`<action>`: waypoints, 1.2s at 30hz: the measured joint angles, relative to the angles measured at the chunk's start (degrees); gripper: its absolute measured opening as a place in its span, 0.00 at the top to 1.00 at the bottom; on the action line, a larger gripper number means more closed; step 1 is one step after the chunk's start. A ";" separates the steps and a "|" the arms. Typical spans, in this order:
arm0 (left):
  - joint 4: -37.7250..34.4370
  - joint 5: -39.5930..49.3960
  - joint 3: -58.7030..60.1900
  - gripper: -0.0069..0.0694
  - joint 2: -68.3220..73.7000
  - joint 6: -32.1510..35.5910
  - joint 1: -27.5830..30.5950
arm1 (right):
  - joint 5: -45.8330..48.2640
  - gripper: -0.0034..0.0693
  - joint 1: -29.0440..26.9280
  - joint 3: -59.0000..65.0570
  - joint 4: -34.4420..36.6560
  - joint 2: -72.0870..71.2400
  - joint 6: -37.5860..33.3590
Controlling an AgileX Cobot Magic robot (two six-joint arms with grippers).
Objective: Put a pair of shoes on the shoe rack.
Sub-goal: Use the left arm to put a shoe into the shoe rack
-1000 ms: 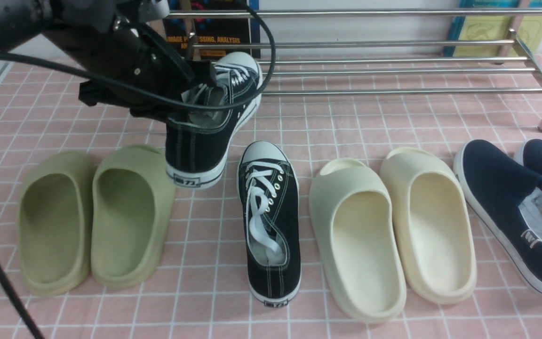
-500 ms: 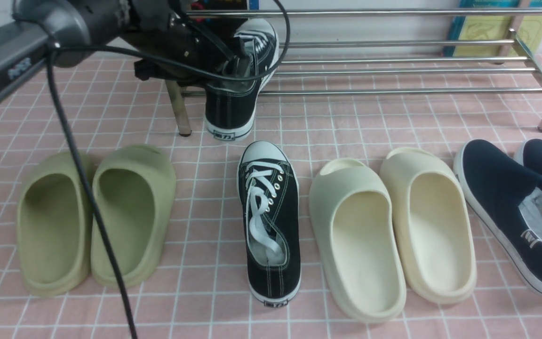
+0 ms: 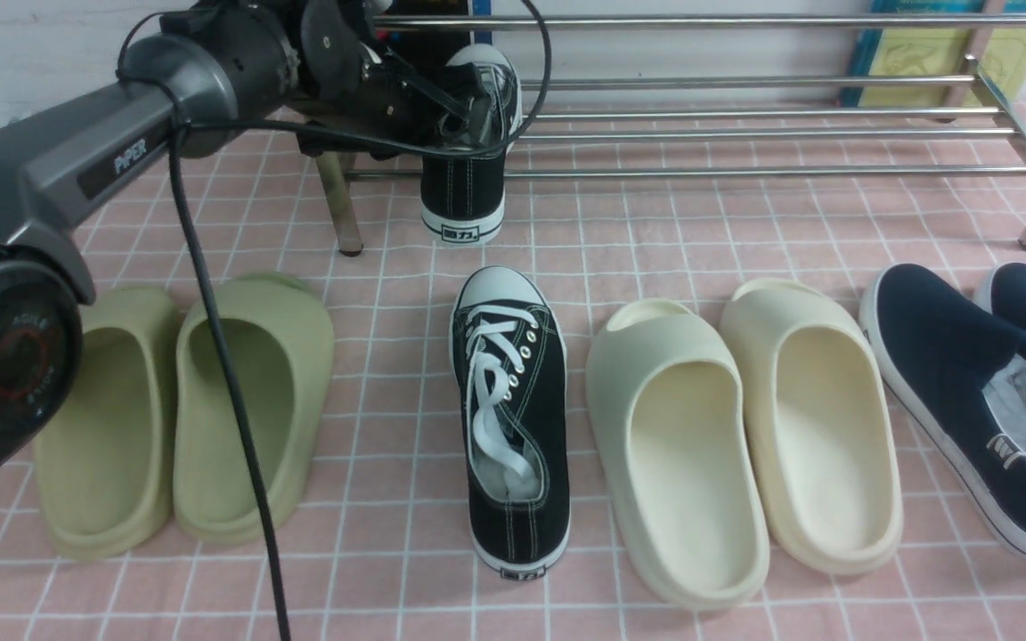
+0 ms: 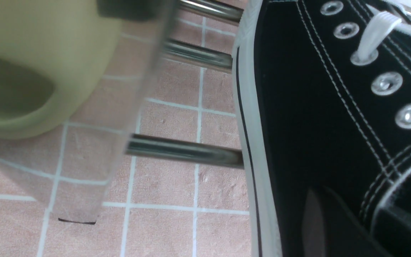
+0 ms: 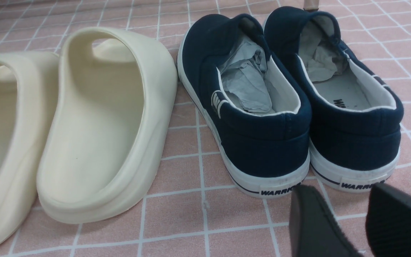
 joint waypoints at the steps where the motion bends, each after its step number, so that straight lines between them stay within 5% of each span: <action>1: 0.00 0.00 0.00 0.78 0.00 0.00 0.00 | 0.00 0.62 0.00 0.00 0.00 0.00 0.00; 8: 0.86 2.49 -0.31 0.49 -0.76 0.54 0.05 | 0.00 0.62 0.00 0.00 0.00 0.00 0.00; 14: 5.97 9.85 -0.72 0.38 -5.64 2.55 0.16 | 0.00 0.62 0.00 0.00 0.00 0.00 0.00; 19: 8.42 20.80 -1.29 0.48 -10.73 8.70 0.16 | 0.00 0.62 0.00 0.00 0.00 0.00 0.00; 20: 8.19 24.38 -1.29 0.60 -11.27 10.74 0.16 | 0.00 0.62 0.00 0.00 0.00 0.00 0.00; 21: 8.18 25.26 -1.29 0.60 -11.27 11.18 0.16 | 0.00 0.62 0.00 0.00 0.00 0.00 0.00; 25: 3.76 30.49 0.60 0.88 -9.13 15.55 0.16 | 0.00 0.62 0.00 0.00 0.00 0.00 0.00; 36: -10.92 23.54 1.16 0.91 0.03 21.94 0.05 | 0.00 0.62 0.00 0.00 0.00 0.00 0.00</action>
